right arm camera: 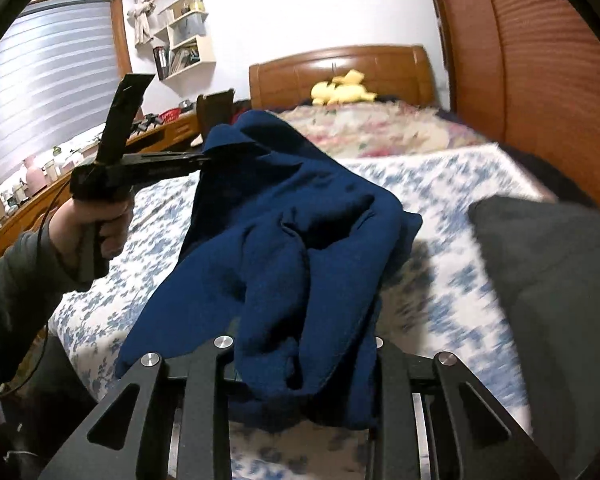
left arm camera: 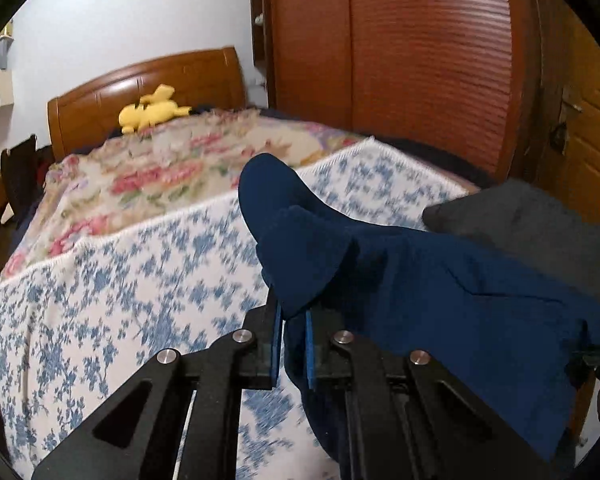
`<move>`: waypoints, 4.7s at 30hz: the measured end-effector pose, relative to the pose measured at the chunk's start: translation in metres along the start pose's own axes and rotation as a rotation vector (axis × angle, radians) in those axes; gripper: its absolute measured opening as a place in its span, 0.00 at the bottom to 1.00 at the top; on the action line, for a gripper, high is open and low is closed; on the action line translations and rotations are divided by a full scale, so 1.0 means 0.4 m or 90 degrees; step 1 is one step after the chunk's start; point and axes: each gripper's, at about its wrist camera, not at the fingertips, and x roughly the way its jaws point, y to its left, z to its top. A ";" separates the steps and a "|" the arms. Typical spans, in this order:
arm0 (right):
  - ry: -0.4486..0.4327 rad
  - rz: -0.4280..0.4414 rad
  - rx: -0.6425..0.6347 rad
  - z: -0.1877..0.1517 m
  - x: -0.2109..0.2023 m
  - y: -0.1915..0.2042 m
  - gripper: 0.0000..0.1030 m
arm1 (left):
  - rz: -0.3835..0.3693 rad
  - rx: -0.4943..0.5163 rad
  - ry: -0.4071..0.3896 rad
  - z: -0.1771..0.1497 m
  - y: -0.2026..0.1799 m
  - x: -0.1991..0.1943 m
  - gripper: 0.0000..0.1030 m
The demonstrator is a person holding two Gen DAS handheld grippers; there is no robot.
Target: Fold large clothes
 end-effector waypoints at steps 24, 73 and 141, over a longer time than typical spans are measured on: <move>-0.071 -0.133 -0.029 0.057 -0.348 -0.162 0.27 | -0.040 0.069 -0.105 0.235 -0.376 -0.003 0.10; 0.138 -0.394 0.117 -0.239 -0.444 0.012 0.44 | -0.227 0.120 -0.075 0.069 -0.501 -0.108 0.89; -0.079 -0.018 -0.001 -0.218 -0.267 0.948 0.78 | 0.194 -0.154 -0.107 -0.440 0.115 -0.701 0.89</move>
